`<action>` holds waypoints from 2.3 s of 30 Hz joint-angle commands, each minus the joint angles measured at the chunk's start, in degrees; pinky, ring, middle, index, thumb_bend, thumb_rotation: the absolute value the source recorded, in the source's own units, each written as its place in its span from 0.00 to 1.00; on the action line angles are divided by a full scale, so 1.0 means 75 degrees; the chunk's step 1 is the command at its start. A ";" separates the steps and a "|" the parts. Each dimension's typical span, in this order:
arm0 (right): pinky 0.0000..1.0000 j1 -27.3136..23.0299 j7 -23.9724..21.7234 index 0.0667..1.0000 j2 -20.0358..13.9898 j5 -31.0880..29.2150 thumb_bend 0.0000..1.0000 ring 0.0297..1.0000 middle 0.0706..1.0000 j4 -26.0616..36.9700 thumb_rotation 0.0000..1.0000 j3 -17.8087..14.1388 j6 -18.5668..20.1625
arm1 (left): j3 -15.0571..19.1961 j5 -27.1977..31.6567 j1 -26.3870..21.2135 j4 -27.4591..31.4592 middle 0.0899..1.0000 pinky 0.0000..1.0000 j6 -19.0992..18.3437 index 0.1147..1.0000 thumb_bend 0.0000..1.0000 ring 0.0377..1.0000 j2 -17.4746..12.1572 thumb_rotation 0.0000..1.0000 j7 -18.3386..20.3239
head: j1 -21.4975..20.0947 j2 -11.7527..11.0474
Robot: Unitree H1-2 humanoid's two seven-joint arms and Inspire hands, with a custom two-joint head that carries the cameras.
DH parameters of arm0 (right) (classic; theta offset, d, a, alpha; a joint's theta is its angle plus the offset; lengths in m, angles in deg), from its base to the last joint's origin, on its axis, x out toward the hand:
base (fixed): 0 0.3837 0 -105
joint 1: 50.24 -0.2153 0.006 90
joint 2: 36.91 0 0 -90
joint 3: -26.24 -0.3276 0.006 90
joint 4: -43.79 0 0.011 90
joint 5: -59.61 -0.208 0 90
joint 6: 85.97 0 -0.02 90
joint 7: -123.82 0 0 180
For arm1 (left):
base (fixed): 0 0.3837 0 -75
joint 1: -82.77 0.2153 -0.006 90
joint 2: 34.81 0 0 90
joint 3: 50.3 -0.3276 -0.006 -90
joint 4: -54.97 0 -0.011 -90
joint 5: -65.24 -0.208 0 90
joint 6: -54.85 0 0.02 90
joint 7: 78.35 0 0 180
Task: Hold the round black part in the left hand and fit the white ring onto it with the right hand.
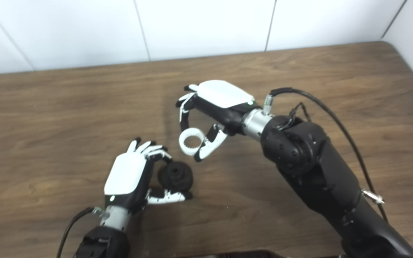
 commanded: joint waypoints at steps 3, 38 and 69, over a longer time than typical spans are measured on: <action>1.00 -0.0166 -0.0099 0.45 0.0118 0.0098 0.52 0.98 0.83 0.0363 0.14 0.0018 -0.0174 | -0.0239 -0.0111 0.0105 -0.0503 0.75 1.00 -0.0184 0.41 0.53 0.88 0.0012 0.06 0.0542 | 0.0039 0.0056; 0.98 0.0229 -0.0205 0.45 0.0659 0.0087 0.52 0.98 0.83 -0.0114 0.14 0.0140 -0.0564 | -0.0302 0.0033 -0.0029 -0.0446 0.76 1.00 -0.0346 0.41 0.53 0.89 0.0021 0.06 0.0608 | 0.0101 0.0207; 0.95 0.0448 0.0141 0.45 0.0801 0.0355 0.52 0.97 0.82 -0.0490 0.14 0.0183 -0.0909 | -0.0316 0.0012 -0.0021 -0.0402 0.76 1.00 -0.0360 0.41 0.53 0.88 0.0027 0.06 0.0647 | 0.0079 0.0200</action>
